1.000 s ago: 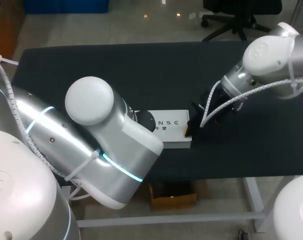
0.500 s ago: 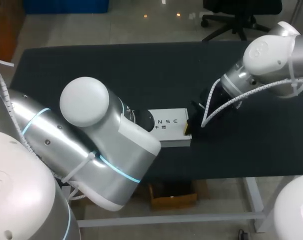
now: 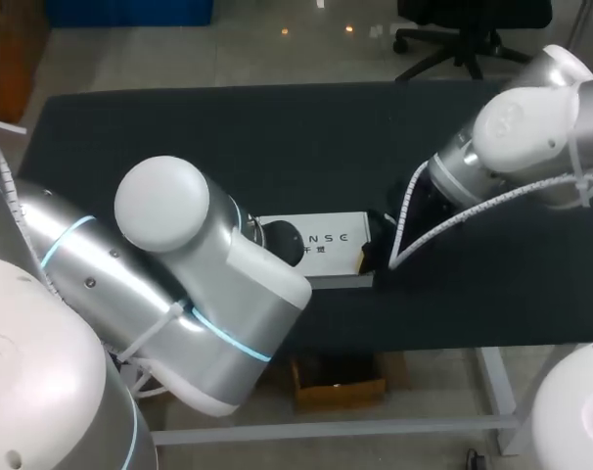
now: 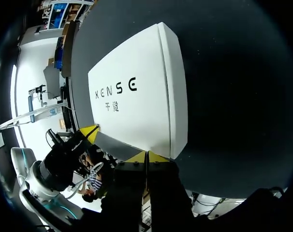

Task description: Assemble the packaging by folding the flat box into shape, placing the metal phone stand inside, and closing the box properly

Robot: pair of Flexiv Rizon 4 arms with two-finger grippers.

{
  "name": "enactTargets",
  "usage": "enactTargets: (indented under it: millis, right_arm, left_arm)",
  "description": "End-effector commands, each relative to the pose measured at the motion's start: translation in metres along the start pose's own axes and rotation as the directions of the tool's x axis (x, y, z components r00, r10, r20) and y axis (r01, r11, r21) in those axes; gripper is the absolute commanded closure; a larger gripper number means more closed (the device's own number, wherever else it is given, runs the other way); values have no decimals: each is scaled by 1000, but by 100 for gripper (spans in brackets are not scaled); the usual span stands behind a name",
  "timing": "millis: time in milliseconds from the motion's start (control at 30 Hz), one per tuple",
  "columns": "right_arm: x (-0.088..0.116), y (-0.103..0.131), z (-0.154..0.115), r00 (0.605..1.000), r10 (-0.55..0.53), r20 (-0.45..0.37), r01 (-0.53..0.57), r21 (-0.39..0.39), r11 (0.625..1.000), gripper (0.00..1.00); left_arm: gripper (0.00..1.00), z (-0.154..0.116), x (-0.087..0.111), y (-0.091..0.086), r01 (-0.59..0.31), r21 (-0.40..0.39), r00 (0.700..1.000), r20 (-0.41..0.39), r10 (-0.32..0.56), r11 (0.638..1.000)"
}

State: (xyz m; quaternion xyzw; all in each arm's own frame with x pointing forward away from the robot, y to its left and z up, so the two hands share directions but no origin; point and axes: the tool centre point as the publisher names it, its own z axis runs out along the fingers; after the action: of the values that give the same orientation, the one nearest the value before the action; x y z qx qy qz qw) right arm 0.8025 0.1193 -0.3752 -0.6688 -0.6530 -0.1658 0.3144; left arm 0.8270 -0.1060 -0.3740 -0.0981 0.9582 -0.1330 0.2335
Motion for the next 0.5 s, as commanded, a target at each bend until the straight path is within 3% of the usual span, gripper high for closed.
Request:
enactTargets:
  millis: [33,200,500]
  right_arm:
    - [-3,-1,8,1000,8,3,-8,-5,1000,100]
    - [-8,1,10,1000,17,0,-17,-1,1000,100]
    - [-8,3,-4,1000,-4,-28,3,-28,1000,100]
  left_arm:
    - [100,11,-2,-5,3,-18,1000,-20,-3,1000]
    - [100,11,-2,-2,13,-20,1000,-26,-14,1000]
    - [100,-18,-5,-3,15,-20,999,38,-15,1000]
